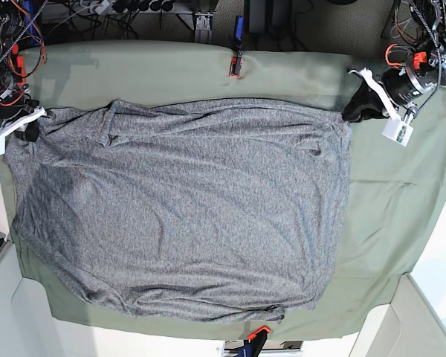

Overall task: Fold the T-shirt properly
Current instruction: 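Lift and pull the shoulder edge toward the robot with both grippers, then lower the held shoulder edge back onto the table with both grippers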

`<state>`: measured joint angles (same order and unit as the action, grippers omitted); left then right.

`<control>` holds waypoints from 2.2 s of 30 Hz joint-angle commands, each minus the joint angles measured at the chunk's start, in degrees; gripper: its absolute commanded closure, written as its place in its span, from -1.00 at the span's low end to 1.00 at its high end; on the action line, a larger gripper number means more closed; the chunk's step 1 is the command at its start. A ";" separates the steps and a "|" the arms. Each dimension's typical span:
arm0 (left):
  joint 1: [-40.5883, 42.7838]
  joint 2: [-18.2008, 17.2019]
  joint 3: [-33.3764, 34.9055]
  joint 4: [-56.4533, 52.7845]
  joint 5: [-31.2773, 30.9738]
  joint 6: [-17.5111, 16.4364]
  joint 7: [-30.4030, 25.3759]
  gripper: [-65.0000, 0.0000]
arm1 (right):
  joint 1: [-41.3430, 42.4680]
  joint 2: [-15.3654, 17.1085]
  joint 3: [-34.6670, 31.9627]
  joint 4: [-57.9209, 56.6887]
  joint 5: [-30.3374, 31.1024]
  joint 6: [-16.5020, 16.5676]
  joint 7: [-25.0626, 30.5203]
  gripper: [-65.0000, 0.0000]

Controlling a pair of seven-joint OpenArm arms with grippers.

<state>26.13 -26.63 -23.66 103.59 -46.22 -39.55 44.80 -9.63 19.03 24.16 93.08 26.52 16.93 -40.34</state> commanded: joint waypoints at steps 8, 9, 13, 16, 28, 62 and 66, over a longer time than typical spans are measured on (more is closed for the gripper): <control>-0.74 -6.56 -1.90 2.69 -0.90 -0.45 -1.29 1.00 | 4.90 1.01 0.52 0.87 -0.20 0.02 1.29 1.00; -1.22 -7.10 -1.88 2.64 -0.46 -0.45 -1.49 1.00 | 5.68 0.98 0.52 0.87 -0.20 0.04 1.27 1.00; -4.13 -8.83 -1.84 1.03 0.37 -0.45 -2.40 1.00 | 8.24 0.96 0.52 0.83 -0.72 0.04 1.22 1.00; -6.54 -9.42 -1.64 -1.86 0.35 -0.45 -3.67 1.00 | 9.77 0.96 0.52 -0.07 -2.01 0.02 1.29 1.00; -21.73 -10.51 10.91 -16.46 6.23 -0.45 -8.85 1.00 | 19.43 0.96 0.52 -12.94 -3.15 1.57 3.04 1.00; -16.81 -2.75 3.30 -19.15 -12.87 -0.45 1.79 -0.11 | 11.58 -1.05 10.45 -9.40 4.83 2.82 -3.28 -0.18; -16.26 0.24 2.69 -19.17 -12.57 -0.45 1.81 -0.11 | 11.21 -4.63 10.43 -9.40 4.79 2.43 -1.99 -0.18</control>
<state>10.61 -25.34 -20.49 83.50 -57.52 -39.48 47.59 0.78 13.34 34.37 82.76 30.48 19.25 -43.68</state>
